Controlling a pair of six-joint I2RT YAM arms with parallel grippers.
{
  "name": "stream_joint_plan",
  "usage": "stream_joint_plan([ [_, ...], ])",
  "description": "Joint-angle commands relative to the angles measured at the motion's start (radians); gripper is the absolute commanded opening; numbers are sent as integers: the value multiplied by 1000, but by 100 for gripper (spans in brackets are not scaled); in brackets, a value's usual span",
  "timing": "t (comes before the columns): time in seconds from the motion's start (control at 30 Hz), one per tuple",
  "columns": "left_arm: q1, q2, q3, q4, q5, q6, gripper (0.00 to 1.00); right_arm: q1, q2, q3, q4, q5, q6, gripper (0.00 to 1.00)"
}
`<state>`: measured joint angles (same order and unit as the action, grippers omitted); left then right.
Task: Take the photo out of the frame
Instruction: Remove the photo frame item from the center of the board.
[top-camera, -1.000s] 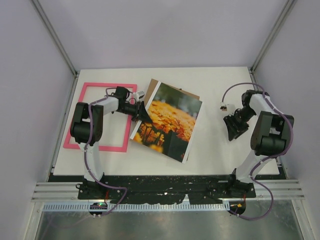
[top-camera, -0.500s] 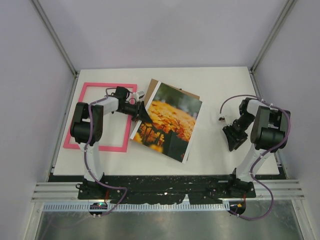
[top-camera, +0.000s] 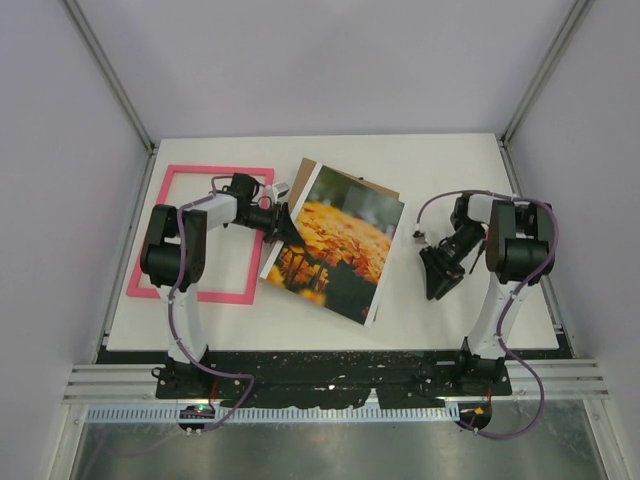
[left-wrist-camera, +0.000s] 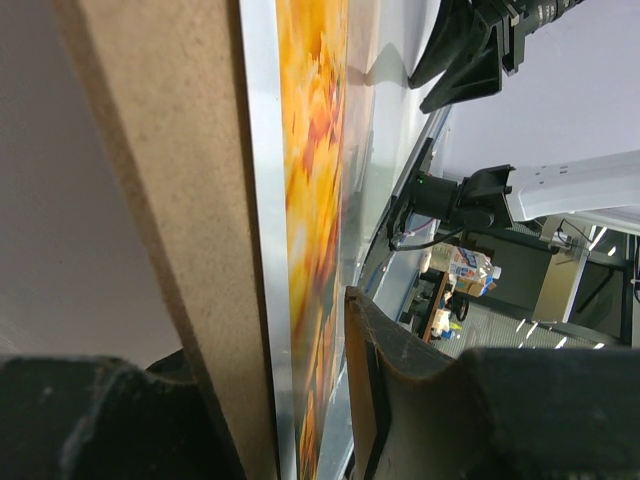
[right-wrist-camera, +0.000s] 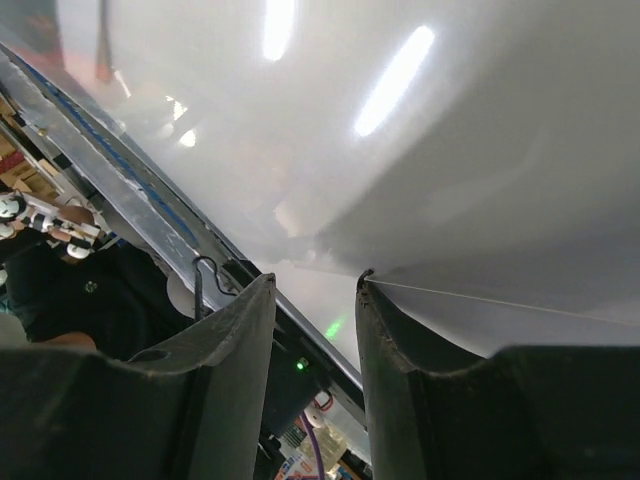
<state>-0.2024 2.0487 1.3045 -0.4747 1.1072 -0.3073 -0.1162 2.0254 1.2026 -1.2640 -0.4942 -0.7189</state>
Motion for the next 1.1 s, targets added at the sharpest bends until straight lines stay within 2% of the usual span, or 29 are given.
stream_joint_plan([
  [0.0, 4, -41, 1, 30, 28, -3, 34, 64, 47, 54, 184, -118, 22, 44],
  [0.17, 4, -42, -1, 31, 29, -3, 35, 116, 75, 112, 221, -141, 85, 44],
  [0.43, 1, -41, 3, 31, 43, -3, 35, 179, 78, 189, 285, -58, 150, 44],
  [1.07, -15, -35, 18, 19, 48, 8, 38, 309, 188, 432, 242, 14, 213, 45],
])
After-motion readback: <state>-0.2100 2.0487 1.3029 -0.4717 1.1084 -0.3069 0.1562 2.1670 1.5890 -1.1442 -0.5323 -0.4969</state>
